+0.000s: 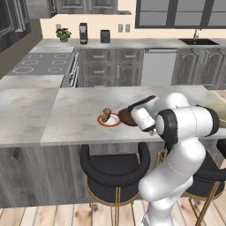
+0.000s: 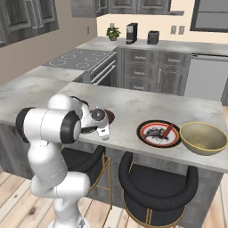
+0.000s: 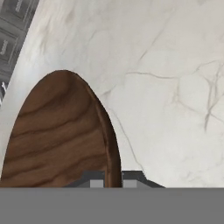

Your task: Take the smaller bowl and place it next to the appetizer plate on the dining counter , and place the larger bowl next to the plate with cooked food.

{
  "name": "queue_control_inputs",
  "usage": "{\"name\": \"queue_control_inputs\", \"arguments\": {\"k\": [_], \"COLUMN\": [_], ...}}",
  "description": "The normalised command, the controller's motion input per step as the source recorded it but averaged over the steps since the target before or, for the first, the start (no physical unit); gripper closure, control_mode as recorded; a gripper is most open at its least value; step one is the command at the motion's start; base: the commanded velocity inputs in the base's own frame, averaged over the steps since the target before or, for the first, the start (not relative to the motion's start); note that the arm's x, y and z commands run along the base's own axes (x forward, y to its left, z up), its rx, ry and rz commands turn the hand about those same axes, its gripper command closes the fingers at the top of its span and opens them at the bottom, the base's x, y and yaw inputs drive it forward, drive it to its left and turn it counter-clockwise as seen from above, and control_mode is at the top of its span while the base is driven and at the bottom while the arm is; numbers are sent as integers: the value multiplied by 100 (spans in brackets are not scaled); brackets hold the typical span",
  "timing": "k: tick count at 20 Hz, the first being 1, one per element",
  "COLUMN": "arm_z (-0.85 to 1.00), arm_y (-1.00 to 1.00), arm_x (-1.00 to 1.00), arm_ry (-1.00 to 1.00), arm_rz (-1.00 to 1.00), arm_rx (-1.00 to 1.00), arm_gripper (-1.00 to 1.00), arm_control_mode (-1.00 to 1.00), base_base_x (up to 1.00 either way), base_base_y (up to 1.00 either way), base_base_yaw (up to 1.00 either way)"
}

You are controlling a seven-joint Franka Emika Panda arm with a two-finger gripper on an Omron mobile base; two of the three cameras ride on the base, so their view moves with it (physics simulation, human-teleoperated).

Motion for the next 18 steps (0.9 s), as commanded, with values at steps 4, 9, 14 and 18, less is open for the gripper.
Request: {"name": "queue_control_inputs", "arguments": {"k": [4,9,14,18], "arm_z": [-26,-20,-18,-20], "arm_y": [0,0,-1,-1], "arm_x": [21,24,23,26], "arm_ry": [0,0,0,0], "arm_rz": [0,0,0,0], "arm_rx": [0,0,0,0], "arm_gripper": [100,100,100,100], "arm_control_mode": [-100,-100,-100,-100], "base_base_x": [0,0,0,0], "base_base_y": [0,0,0,0], "base_base_yaw": [0,0,0,0]}}
